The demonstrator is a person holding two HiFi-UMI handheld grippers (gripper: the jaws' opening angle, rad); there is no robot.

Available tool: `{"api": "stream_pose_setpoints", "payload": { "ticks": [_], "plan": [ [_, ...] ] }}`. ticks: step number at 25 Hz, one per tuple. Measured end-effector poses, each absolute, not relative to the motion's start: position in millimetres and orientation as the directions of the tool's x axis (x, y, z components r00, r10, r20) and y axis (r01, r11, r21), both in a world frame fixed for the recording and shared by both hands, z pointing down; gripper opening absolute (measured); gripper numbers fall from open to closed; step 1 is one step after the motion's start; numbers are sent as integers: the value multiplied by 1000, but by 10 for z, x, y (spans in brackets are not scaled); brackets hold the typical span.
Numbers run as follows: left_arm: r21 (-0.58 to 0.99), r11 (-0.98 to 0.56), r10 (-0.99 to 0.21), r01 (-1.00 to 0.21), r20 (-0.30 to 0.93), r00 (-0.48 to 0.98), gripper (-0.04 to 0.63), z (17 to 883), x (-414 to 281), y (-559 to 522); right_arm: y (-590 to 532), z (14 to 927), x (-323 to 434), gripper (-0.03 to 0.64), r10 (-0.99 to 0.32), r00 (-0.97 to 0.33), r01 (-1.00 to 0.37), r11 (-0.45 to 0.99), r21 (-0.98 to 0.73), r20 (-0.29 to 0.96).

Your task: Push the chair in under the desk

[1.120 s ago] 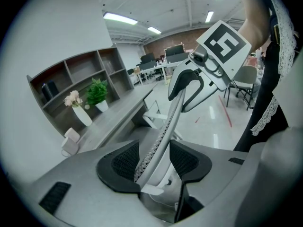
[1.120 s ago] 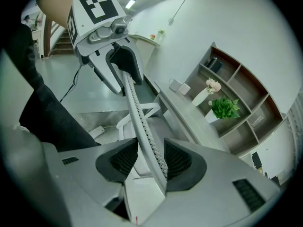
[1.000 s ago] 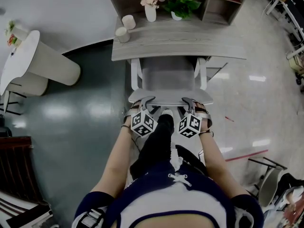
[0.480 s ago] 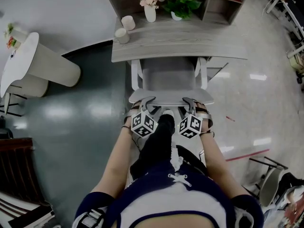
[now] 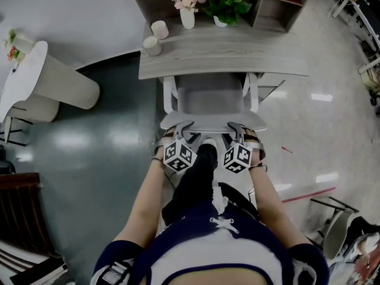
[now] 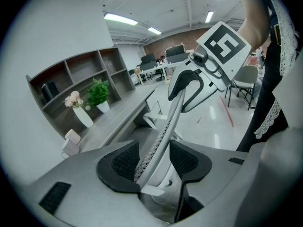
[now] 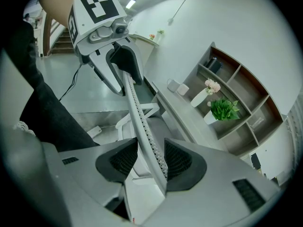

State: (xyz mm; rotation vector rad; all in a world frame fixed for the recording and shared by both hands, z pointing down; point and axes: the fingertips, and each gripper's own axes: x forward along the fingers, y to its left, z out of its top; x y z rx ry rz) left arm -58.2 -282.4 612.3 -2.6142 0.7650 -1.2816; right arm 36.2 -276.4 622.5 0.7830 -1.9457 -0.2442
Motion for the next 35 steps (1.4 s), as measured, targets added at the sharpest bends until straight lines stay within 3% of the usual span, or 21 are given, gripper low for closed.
{"api": "stream_pose_setpoints", "payload": {
  "ticks": [35],
  "plan": [
    [-331, -863, -495, -382, 703, 510, 201, 6110, -571, -3134, -3075, 6210, 376, 170, -621, -302, -424, 767, 481, 724]
  ]
}}
